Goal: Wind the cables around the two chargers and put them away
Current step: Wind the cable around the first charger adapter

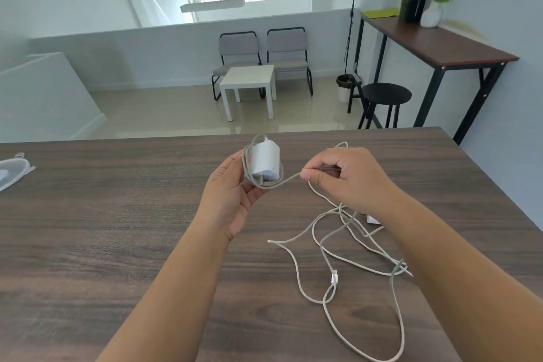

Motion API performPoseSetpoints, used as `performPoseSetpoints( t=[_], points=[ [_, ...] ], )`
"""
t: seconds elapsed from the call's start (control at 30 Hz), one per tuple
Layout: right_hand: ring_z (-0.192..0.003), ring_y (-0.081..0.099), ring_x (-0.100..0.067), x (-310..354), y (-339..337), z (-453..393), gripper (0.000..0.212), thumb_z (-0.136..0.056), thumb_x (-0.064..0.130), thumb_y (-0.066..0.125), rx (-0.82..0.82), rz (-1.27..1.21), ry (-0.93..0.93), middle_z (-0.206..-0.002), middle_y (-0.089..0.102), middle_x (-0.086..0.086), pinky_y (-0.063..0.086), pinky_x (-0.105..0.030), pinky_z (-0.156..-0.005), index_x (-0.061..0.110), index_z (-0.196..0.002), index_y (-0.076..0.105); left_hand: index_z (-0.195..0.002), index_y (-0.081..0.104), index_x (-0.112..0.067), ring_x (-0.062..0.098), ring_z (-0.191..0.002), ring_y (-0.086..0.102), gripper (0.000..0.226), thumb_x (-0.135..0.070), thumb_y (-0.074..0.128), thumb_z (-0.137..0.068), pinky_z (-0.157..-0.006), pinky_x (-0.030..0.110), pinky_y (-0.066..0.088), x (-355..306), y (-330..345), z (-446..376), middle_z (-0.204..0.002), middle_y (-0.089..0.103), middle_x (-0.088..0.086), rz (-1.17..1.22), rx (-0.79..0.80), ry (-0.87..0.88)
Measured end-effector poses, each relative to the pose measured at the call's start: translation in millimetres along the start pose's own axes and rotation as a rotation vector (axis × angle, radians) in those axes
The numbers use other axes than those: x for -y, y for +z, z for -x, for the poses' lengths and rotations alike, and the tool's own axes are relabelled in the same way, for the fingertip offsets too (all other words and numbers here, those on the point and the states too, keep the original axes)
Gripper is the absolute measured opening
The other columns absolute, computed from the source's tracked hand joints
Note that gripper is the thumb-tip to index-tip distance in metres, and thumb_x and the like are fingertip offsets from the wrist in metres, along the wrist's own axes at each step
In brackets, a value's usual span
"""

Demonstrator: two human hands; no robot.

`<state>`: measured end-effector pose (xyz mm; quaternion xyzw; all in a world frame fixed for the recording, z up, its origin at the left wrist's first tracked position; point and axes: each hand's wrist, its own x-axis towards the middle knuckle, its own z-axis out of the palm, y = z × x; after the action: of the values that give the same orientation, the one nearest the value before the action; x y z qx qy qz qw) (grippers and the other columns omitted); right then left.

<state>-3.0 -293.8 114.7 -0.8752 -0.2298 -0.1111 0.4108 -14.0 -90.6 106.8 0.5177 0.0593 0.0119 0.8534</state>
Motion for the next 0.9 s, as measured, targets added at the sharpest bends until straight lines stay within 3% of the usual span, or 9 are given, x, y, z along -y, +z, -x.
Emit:
performPoseSetpoints(
  t=[0.17, 0.27, 0.33, 0.4, 0.5, 0.63, 0.7, 0.8, 0.9],
  points=[
    [-0.061, 0.058, 0.009, 0.1, -6.3, -5.4, 0.01, -0.079, 0.032, 0.076, -0.033, -0.036, 0.087, -0.059, 0.064, 0.022, 0.039, -0.004, -0.06, 0.022, -0.077, 0.075, -0.115, 0.066, -0.008, 0.018, -0.08, 0.073, 0.024, -0.018, 0.051, -0.1, -0.065, 0.029, 0.06, 1.3, -3.2, -0.3, -0.095, 0.076, 0.006, -0.029, 0.044, 0.004],
    [-0.053, 0.052, 0.007, -0.5, -14.4, -13.5, 0.014, -0.079, 0.035, 0.076, 0.002, 0.013, 0.137, -0.054, 0.057, 0.016, 0.036, -0.003, -0.056, 0.021, -0.078, 0.075, -0.119, 0.066, -0.012, 0.021, -0.091, 0.069, 0.029, -0.024, 0.054, -0.097, -0.073, 0.033, 0.059, 1.8, -8.4, -0.7, -0.11, 0.073, 0.01, -0.123, 0.114, 0.006],
    [-0.048, 0.047, 0.004, 0.5, -19.2, -19.3, 0.017, -0.079, 0.039, 0.075, 0.041, 0.068, 0.155, -0.05, 0.049, 0.014, 0.035, -0.004, -0.052, 0.022, -0.076, 0.074, -0.116, 0.068, -0.016, 0.02, -0.089, 0.067, 0.032, -0.03, 0.058, -0.089, -0.071, 0.031, 0.058, 1.4, -10.1, 1.1, -0.111, 0.073, 0.009, -0.179, 0.193, -0.005],
    [-0.055, 0.052, 0.01, 3.3, -21.0, -25.4, 0.018, -0.077, 0.044, 0.076, 0.077, 0.136, 0.174, -0.056, 0.053, 0.018, 0.035, -0.004, -0.052, 0.026, -0.076, 0.073, -0.11, 0.07, -0.019, 0.016, -0.08, 0.067, 0.032, -0.031, 0.06, -0.082, -0.063, 0.028, 0.059, 1.1, -9.8, 3.5, -0.101, 0.074, 0.004, -0.248, 0.247, -0.008],
    [-0.071, 0.054, 0.004, 8.7, -18.9, -34.6, 0.023, -0.073, 0.048, 0.077, 0.111, 0.248, 0.187, -0.074, 0.061, 0.016, 0.036, -0.013, -0.057, 0.026, -0.077, 0.071, -0.108, 0.07, -0.019, 0.013, -0.073, 0.064, 0.031, -0.029, 0.062, -0.081, -0.058, 0.029, 0.056, 1.2, -8.7, 6.0, -0.094, 0.073, 0.001, -0.372, 0.306, 0.021],
    [-0.064, 0.052, 0.0, 13.6, -14.5, -44.5, 0.019, -0.074, 0.041, 0.078, 0.13, 0.28, 0.206, -0.071, 0.062, 0.012, 0.034, -0.018, -0.052, 0.025, -0.07, 0.069, -0.105, 0.072, -0.024, 0.014, -0.072, 0.066, 0.019, -0.017, 0.066, -0.088, -0.06, 0.026, 0.055, 2.6, -8.2, 7.5, -0.098, 0.067, 0.009, -0.583, 0.345, 0.091],
    [-0.062, 0.054, -0.004, 15.5, -10.5, -46.7, 0.018, -0.077, 0.038, 0.076, 0.135, 0.272, 0.22, -0.071, 0.064, 0.007, 0.04, -0.022, -0.053, 0.023, -0.071, 0.071, -0.105, 0.073, -0.028, 0.023, -0.071, 0.068, 0.02, -0.016, 0.068, -0.09, -0.063, 0.029, 0.057, 5.8, -8.9, 6.4, -0.099, 0.069, 0.009, -0.692, 0.338, 0.124],
    [-0.064, 0.057, -0.006, 19.5, -1.7, -43.7, 0.018, -0.083, 0.035, 0.072, 0.115, 0.259, 0.204, -0.072, 0.067, 0.005, 0.045, -0.022, -0.058, 0.018, -0.076, 0.072, -0.105, 0.074, -0.034, 0.035, -0.071, 0.07, 0.018, -0.025, 0.071, -0.089, -0.07, 0.044, 0.061, 11.3, -11.2, 2.0, -0.096, 0.071, -0.003, -0.845, 0.242, 0.211],
    [-0.069, 0.059, -0.003, 24.7, 6.3, -36.0, 0.015, -0.087, 0.029, 0.067, 0.081, 0.221, 0.182, -0.068, 0.062, 0.014, 0.043, -0.015, -0.06, 0.017, -0.08, 0.073, -0.103, 0.073, -0.035, 0.03, -0.066, 0.069, 0.019, -0.027, 0.071, -0.086, -0.069, 0.048, 0.06, 14.8, -10.6, -1.2, -0.091, 0.069, -0.009, -0.903, 0.09, 0.284]
  ],
)
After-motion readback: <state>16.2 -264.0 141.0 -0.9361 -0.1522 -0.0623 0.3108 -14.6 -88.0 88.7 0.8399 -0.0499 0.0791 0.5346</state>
